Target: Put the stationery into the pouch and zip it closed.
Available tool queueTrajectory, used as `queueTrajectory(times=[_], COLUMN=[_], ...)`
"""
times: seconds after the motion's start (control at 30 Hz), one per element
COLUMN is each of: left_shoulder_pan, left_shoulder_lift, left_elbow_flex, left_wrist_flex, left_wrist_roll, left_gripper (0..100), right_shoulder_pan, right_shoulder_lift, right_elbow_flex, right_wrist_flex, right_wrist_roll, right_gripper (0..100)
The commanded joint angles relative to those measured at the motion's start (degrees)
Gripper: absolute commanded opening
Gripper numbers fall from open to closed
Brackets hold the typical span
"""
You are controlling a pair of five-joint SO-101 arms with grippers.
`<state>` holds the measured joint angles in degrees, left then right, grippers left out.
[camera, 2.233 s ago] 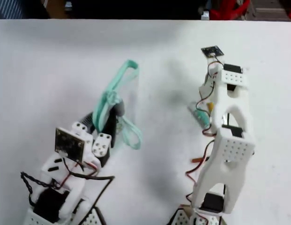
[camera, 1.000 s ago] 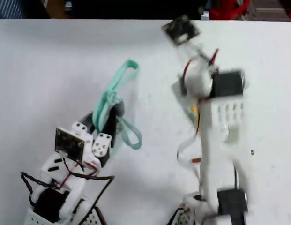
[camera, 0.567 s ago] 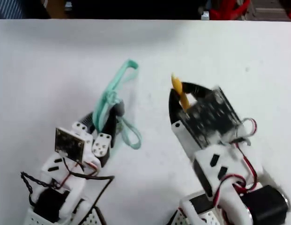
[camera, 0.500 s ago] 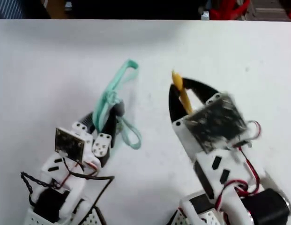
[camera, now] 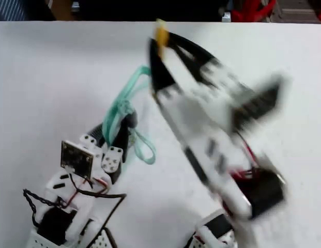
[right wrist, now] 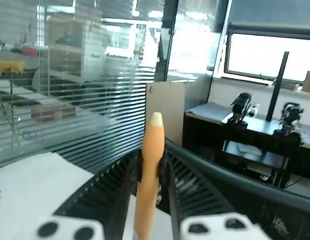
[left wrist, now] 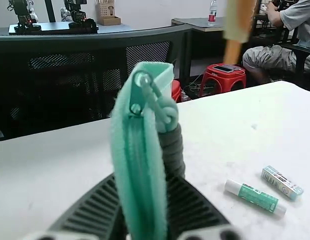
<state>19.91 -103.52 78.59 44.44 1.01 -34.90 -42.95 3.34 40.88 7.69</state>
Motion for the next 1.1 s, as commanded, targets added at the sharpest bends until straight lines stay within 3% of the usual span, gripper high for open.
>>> queueTrajectory(times=[0.0, 0.33, 0.6, 0.87, 1.07], left_shoulder_pan=[-0.3, -0.3, -0.4, -0.4, -0.5], left_shoulder_lift=[0.9, 0.9, 0.9, 0.9, 0.9], left_elbow_flex=[-0.1, -0.1, -0.3, -0.3, -0.2], left_wrist_flex=[-1.5, -1.5, -1.5, -1.5, -1.5], left_wrist_roll=[-0.7, -0.7, -0.7, -0.6, -0.3], left_gripper=[3, 3, 3, 4, 11], right_shoulder_pan=[-0.7, -0.6, -0.9, -1.8, -6.2], right_shoulder_lift=[7.0, 17.5, 16.0, 15.1, 15.1], right_elbow_flex=[-5.6, -14.3, -11.2, -0.3, -1.4], right_wrist_flex=[-3.8, -6.3, 4.8, 5.3, 9.9], right_wrist_roll=[-0.4, -0.4, -0.9, -0.9, -0.4], right_gripper=[1.8, 1.8, 1.8, 1.8, 2.4])
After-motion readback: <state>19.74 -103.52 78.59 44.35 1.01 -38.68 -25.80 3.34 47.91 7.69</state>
